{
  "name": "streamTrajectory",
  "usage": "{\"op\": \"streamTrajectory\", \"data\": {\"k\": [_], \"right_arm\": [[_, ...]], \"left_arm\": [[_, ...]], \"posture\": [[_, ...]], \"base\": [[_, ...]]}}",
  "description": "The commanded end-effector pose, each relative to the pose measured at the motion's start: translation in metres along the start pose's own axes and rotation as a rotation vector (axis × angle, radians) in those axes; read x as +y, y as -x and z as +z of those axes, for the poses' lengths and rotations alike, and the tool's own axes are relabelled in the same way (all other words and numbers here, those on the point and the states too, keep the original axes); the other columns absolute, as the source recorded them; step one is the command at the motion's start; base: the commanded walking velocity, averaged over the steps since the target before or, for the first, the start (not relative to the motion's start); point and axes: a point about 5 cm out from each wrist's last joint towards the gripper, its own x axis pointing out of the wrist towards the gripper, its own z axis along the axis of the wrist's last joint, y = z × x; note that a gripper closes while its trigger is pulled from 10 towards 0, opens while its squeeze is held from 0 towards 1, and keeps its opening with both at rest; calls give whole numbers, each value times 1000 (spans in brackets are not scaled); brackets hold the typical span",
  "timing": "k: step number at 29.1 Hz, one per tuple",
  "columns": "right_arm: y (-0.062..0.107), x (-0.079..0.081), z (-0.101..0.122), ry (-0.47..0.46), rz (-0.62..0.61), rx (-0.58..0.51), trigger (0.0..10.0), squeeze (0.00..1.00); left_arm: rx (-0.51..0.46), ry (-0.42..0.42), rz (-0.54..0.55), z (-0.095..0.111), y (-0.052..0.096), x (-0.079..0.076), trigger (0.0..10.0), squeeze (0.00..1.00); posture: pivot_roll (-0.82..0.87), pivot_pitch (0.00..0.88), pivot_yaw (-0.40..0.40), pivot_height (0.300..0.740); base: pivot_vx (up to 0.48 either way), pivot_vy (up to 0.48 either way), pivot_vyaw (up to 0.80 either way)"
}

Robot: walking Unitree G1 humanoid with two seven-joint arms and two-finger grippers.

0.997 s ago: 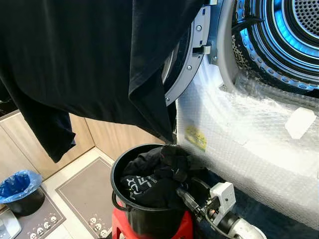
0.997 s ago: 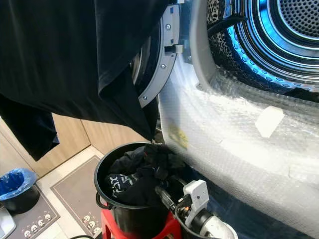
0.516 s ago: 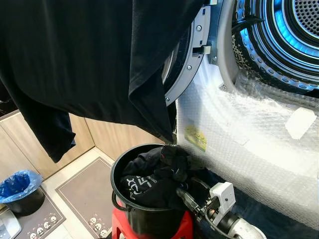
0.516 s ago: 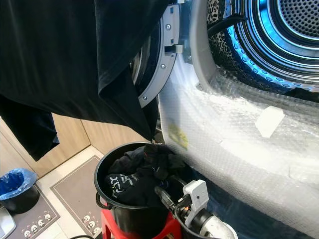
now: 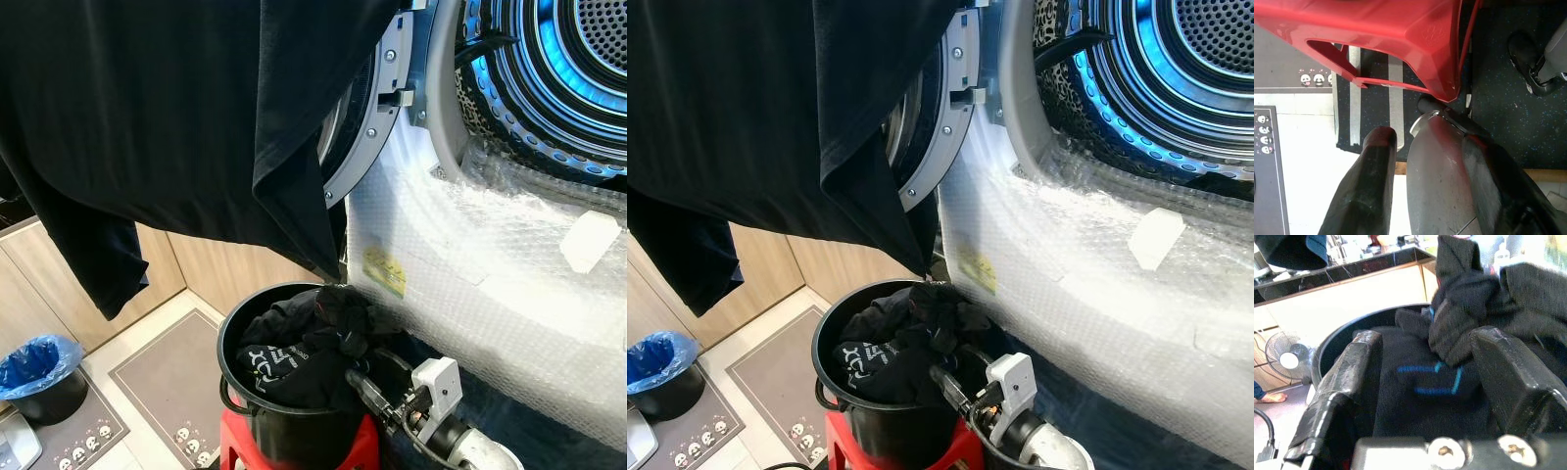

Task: Clothes washing

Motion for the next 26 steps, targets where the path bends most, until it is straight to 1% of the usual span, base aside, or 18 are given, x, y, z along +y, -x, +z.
{"op": "streamTrajectory", "data": {"k": [1, 5, 7, 9, 14, 17, 21, 24, 26], "right_arm": [[-8, 4, 10, 26, 24, -28, 10000, 0], [-14, 5, 13, 32, 23, -31, 10000, 0], [-21, 8, 15, 47, 26, -25, 10000, 0], [-27, 7, 16, 56, -10, -3, 10000, 0], [-41, 7, 19, 72, -101, -3, 10000, 0], [-44, 8, 17, 77, -146, 16, 10000, 0], [-44, 8, 16, 84, -162, 20, 10000, 0], [-45, 6, 10, 130, -231, 88, 10000, 0], [-46, 5, 8, 138, -249, 105, 10000, 0]], "left_arm": [[48, -2, -14, -12, 2, -2, 10000, 0], [48, -4, -12, -12, 2, -2, 10000, 0], [50, 14, -7, -14, 2, -2, 10000, 0], [54, 31, -5, -15, 2, -2, 10000, 0], [56, 41, -3, -16, 2, -2, 10000, 0], [56, 44, -3, -17, 3, -3, 10000, 0], [57, 48, -3, -17, 3, -3, 10000, 0], [58, 51, -3, -17, 3, -3, 10000, 0], [58, 51, -3, -17, 3, -3, 10000, 0]], "posture": [[-211, 0, 69, 740], [-211, 0, 69, 740], [-187, 0, 57, 740], [-184, 0, 56, 740], [-164, 0, 45, 740], [-162, 0, 45, 740], [-162, 0, 44, 740], [-168, 0, 46, 740], [-168, 0, 46, 740]], "base": [[0, 0, 0], [0, 0, 0], [0, 0, 0], [0, 0, 0], [0, 0, 0], [0, 0, 0], [0, 0, 0], [0, 0, 0], [0, 0, 0]]}}
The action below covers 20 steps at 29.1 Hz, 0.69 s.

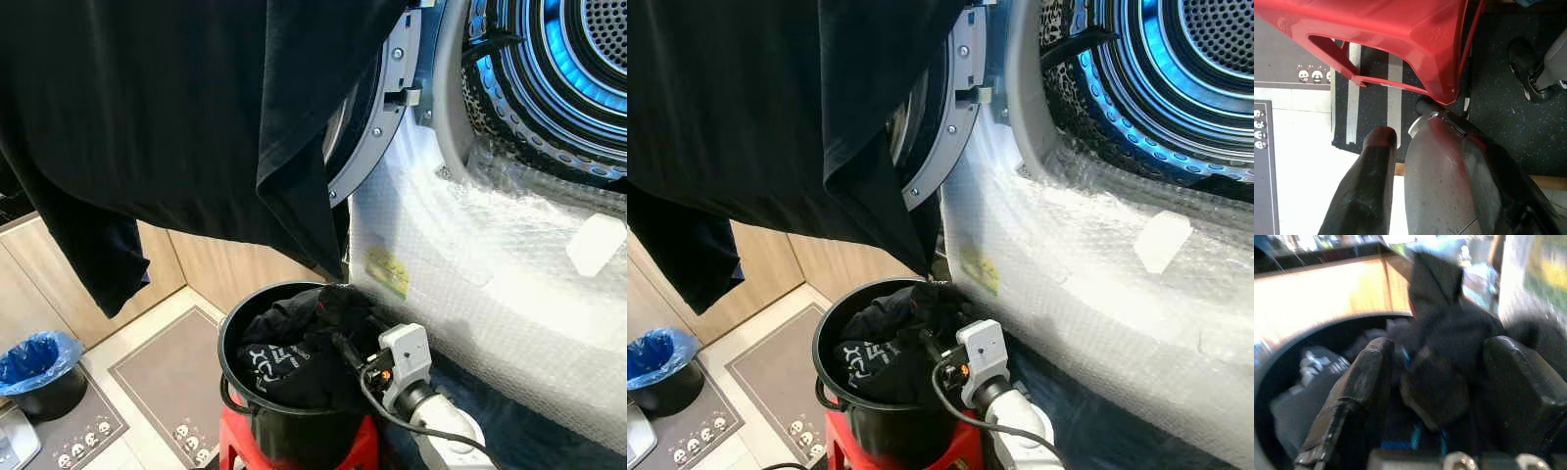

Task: Clothes washing

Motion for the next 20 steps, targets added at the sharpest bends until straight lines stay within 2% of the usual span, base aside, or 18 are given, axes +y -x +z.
{"op": "streamTrajectory", "data": {"k": [1, 6, 13, 14, 15, 16, 17, 18, 19, 20], "right_arm": [[-5, 2, -2, 32, -21, 41, 10000, 0], [-12, -2, -6, 44, -115, 116, 10000, 0], [-19, -1, -1, 21, -169, 128, 10000, 0], [-20, -2, -1, 17, -176, 130, 8275, 0], [-21, -2, 0, 13, -180, 132, 8275, 0], [-22, -2, 0, 24, -191, 138, 4078, 0], [-23, -1, 0, 27, -194, 140, 4078, 0], [-24, -1, 1, 26, -199, 140, 3451, 0], [-25, -1, 1, 25, -204, 142, 1098, 0], [-27, 0, 1, 21, -217, 149, 0, 0]], "left_arm": [[58, 15, -15, -15, 2, -4, 10000, 0], [55, 10, -17, -14, 2, -4, 10000, 0], [56, 24, -17, -13, 2, -4, 10000, 0], [55, 21, -18, -13, 2, -4, 10000, 0], [55, 19, -18, -13, 2, -4, 10000, 0], [54, 17, -18, -13, 2, -4, 10000, 0], [54, 17, -18, -13, 2, -4, 10000, 0], [54, 18, -18, -13, 2, -4, 10000, 0], [55, 17, -18, -13, 2, -4, 10000, 0], [55, 16, -18, -13, 2, -4, 10000, 0]], "posture": [[-170, 0, 47, 740], [-170, 0, 43, 740], [-177, 0, 42, 740], [-177, 0, 42, 740], [-177, 0, 42, 740], [-179, 0, 43, 740], [-179, 0, 43, 740], [-179, 0, 43, 740], [-179, 0, 43, 740], [-179, 0, 43, 740]], "base": [[0, 0, 0], [0, 0, 0], [0, 0, 0], [0, 0, 0], [0, 0, 0], [0, 0, 0], [0, 0, 0], [0, 0, 0], [0, 0, 0], [0, 0, 0]]}}
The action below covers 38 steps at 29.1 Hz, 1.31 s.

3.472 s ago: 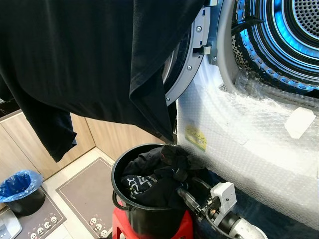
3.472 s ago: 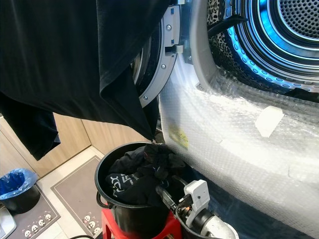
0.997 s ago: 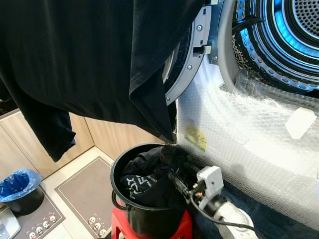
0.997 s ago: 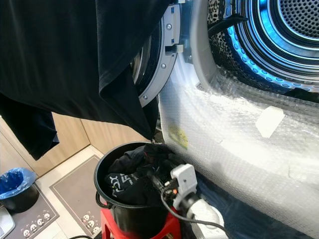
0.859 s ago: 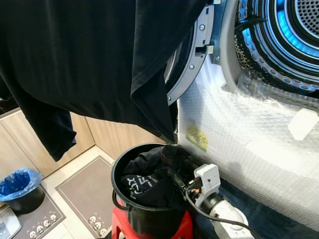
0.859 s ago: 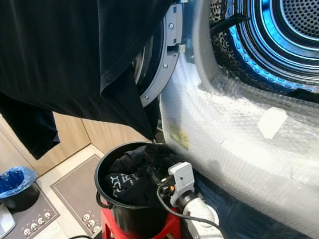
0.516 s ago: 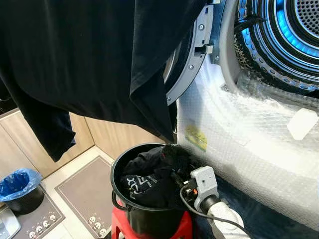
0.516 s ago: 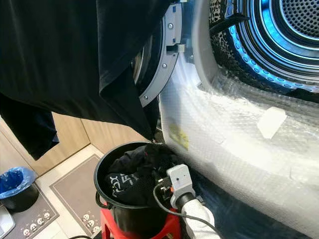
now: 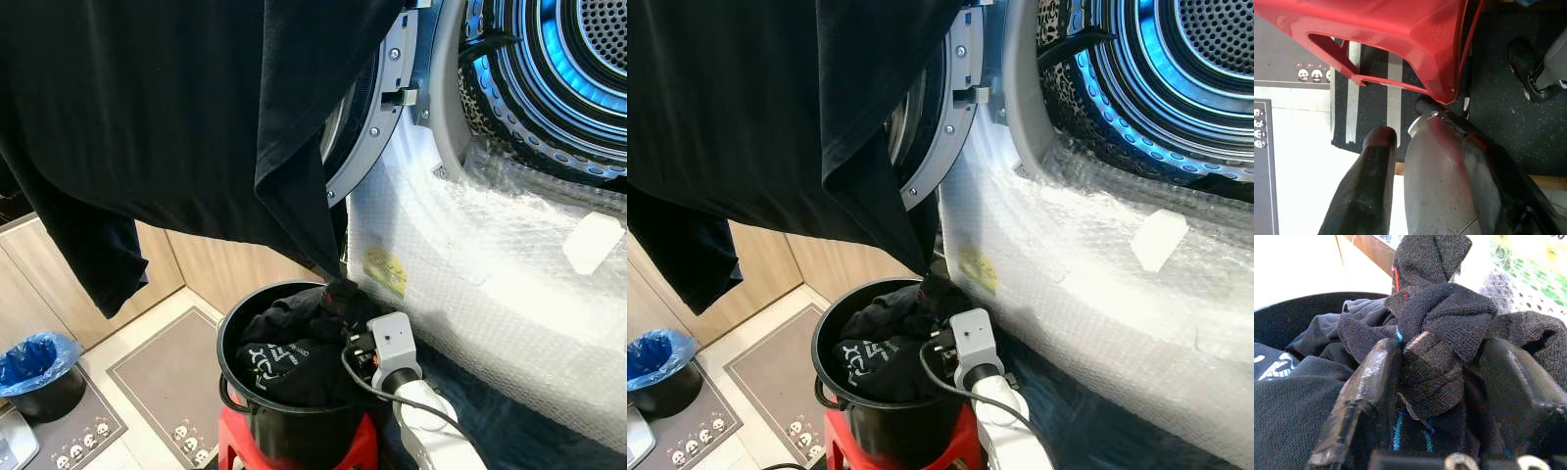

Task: Clothes washing

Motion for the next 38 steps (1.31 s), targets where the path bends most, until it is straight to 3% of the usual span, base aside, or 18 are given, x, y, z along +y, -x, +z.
{"op": "streamTrajectory", "data": {"k": [1, 38], "right_arm": [[-4, 2, -1, -3, -22, 29, 0, 0], [-11, -4, -3, 49, -97, 38, 0, 0]], "left_arm": [[54, 10, -19, -13, 2, -4, 10000, 0], [57, 1, -10, -13, 2, -2, 10000, 0]], "posture": [[-179, 0, 43, 740], [-176, 0, 46, 740]], "base": [[0, 0, 0], [0, 0, 0]]}}
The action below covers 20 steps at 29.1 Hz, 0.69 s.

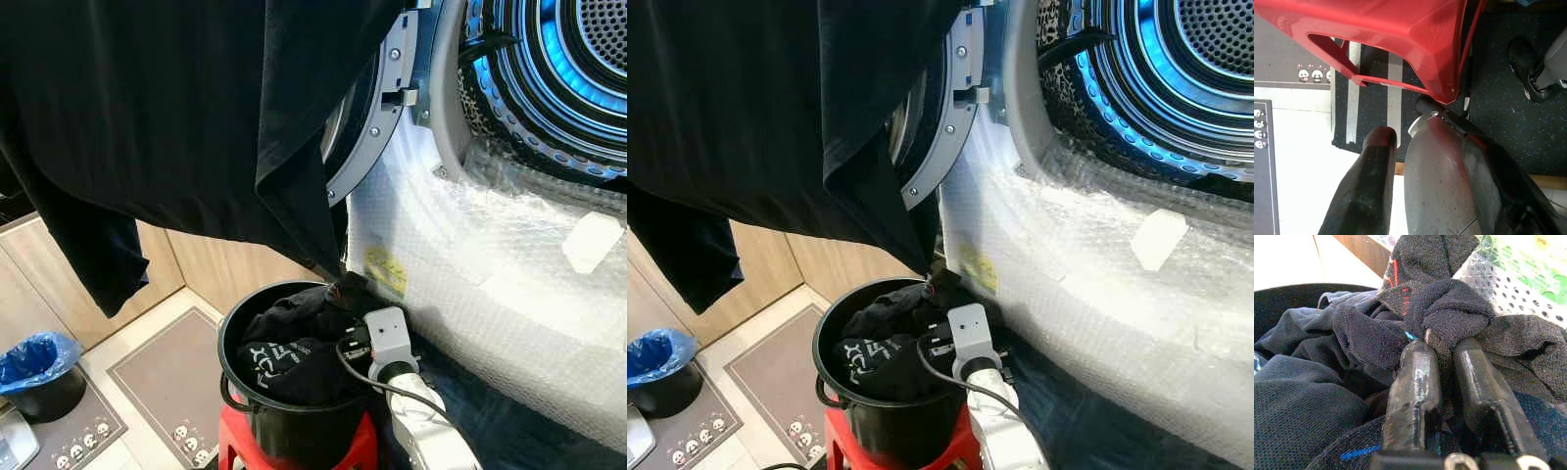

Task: Clothes washing

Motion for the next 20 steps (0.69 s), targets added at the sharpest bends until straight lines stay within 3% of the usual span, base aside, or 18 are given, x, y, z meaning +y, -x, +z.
{"op": "streamTrajectory", "data": {"k": [1, 20], "right_arm": [[-1, -3, 0, 12, -14, 5, 0, 0], [1, -2, -4, 24, -8, -2, 0, 0]], "left_arm": [[53, 1, -9, -12, 2, -2, 10000, 0], [57, -14, -10, -13, 2, -3, 10000, 0]], "posture": [[-173, 0, 45, 740], [-181, 0, 46, 740]], "base": [[0, 0, 0], [0, 0, 0]]}}
